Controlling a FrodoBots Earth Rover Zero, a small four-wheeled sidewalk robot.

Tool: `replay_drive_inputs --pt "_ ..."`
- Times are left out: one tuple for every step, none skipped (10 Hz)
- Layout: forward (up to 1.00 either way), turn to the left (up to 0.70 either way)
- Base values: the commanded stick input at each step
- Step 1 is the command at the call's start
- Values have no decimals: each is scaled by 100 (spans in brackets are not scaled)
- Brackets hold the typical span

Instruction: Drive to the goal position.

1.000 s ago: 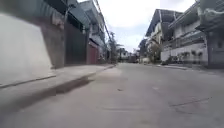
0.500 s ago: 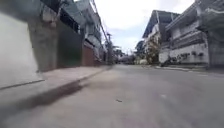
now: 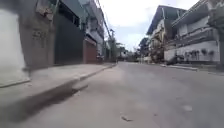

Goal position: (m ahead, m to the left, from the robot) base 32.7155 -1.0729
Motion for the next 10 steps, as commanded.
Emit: replay_drive_inputs --pt "100 -3" --pt "100 -4" --pt "100 -28" --pt "100 -40" --pt "100 -39" --pt "100 -30" --pt "100 -5" --pt "100 -2" --pt "100 -2" --pt "100 -2"
